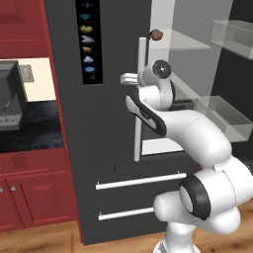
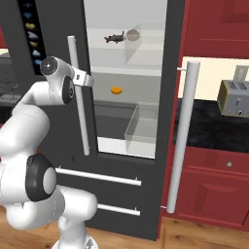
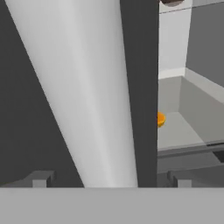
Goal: Open the fridge, remove the orange, potato, and fish, and place them on any counter.
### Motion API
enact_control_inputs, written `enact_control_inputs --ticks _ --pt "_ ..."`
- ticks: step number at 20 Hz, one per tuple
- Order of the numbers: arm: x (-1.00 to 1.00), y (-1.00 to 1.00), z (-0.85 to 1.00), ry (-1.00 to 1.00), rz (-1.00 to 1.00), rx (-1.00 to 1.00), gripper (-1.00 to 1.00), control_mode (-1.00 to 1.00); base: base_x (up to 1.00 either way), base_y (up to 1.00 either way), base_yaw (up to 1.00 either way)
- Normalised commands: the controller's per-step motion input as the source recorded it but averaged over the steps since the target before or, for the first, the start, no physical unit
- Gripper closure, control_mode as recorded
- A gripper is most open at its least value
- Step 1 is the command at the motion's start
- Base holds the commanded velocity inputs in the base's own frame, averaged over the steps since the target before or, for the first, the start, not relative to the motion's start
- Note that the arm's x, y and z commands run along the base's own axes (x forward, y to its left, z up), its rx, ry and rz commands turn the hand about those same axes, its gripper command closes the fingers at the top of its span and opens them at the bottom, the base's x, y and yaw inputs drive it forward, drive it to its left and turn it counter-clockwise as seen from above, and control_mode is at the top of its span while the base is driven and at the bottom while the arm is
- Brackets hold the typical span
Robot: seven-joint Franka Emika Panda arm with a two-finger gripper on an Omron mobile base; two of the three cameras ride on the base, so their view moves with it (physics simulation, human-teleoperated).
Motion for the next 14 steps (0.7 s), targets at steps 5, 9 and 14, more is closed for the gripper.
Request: enact_control_inputs --ticks 5,9,14 --pt "0.13 0.33 0.00 0.00 0.01 0.00 1.00 -1.00 0.00 0.00 0.00" --pt "-0.60 0.99 0.13 0.00 0.16 -0.02 1.00 -1.00 0.00 0.00 0.00" --pt "-1.00 0.99 0.07 -0.03 0.22 -0.06 1.00 -1.00 0.00 0.00 0.00"
